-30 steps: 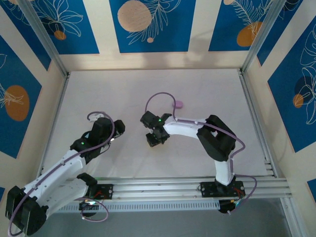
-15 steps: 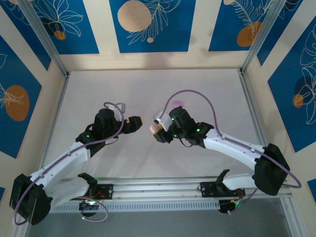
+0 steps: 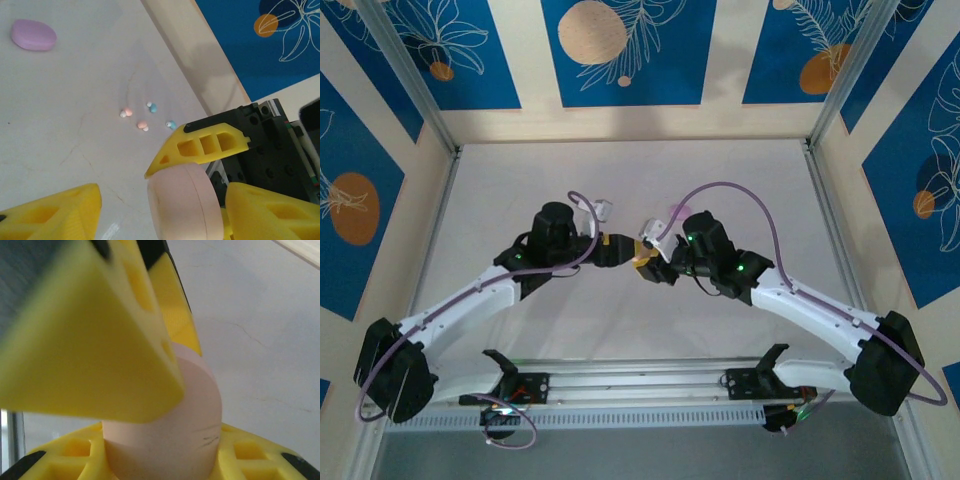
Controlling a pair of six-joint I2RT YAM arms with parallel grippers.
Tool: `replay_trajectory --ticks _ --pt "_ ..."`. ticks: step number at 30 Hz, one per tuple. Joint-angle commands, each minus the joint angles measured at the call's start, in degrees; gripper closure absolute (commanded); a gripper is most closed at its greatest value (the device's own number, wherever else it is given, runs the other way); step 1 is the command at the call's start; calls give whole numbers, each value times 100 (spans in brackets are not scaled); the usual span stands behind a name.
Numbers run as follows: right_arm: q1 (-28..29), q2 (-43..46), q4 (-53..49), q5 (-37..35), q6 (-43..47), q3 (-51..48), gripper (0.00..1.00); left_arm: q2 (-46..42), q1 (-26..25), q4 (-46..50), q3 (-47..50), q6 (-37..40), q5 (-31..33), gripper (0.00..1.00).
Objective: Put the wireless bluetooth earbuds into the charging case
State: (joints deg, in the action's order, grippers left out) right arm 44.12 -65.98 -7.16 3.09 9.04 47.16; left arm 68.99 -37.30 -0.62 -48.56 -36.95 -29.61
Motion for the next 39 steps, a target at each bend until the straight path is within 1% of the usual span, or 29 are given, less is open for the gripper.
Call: replay_trajectory --ticks 1,6,8,9,10,12,15,17,19,20,23,29,35,39 --pt "-17 133 160 159 103 -90 64 149 -136 1 -273 84 -80 41" --pt "-12 229 352 139 149 -227 63 271 -198 -149 -243 -187 84 69" --pt "-9 282 448 -131 125 -267 61 272 -221 -210 -242 -294 84 85" --pt "-17 318 483 -212 124 -288 61 263 -225 -227 -236 -377 103 89" --pt "-17 375 545 -291 155 -327 59 248 -223 -262 -210 -510 142 91" --pt "-33 491 700 -374 209 -428 55 185 -225 -499 -66 -869 196 92" --pt "-128 758 1196 -279 355 -797 49 56 -223 -1107 287 -1649 354 94" --pt "-252 926 1667 -16 551 -1162 46 -13 -223 -1495 478 -2138 386 95" --pt "-407 1038 2015 278 667 -1409 43 -45 -231 -1731 557 -2414 359 95" --pt "-510 1062 2107 483 650 -1463 42 -60 -234 -1748 558 -2492 346 95" --pt "-828 1044 2190 1132 452 -1390 41 -109 -258 -1799 540 -2591 289 95" --pt "-1027 901 2594 1886 208 -1256 40 -142 -302 -2051 588 -2807 298 94" --pt "-1045 669 2712 1994 109 -1074 42 -139 -357 -2157 558 -2913 274 94" --pt "-1088 604 2742 2037 -7 -1002 46 -184 -373 -2285 597 -2948 272 93"
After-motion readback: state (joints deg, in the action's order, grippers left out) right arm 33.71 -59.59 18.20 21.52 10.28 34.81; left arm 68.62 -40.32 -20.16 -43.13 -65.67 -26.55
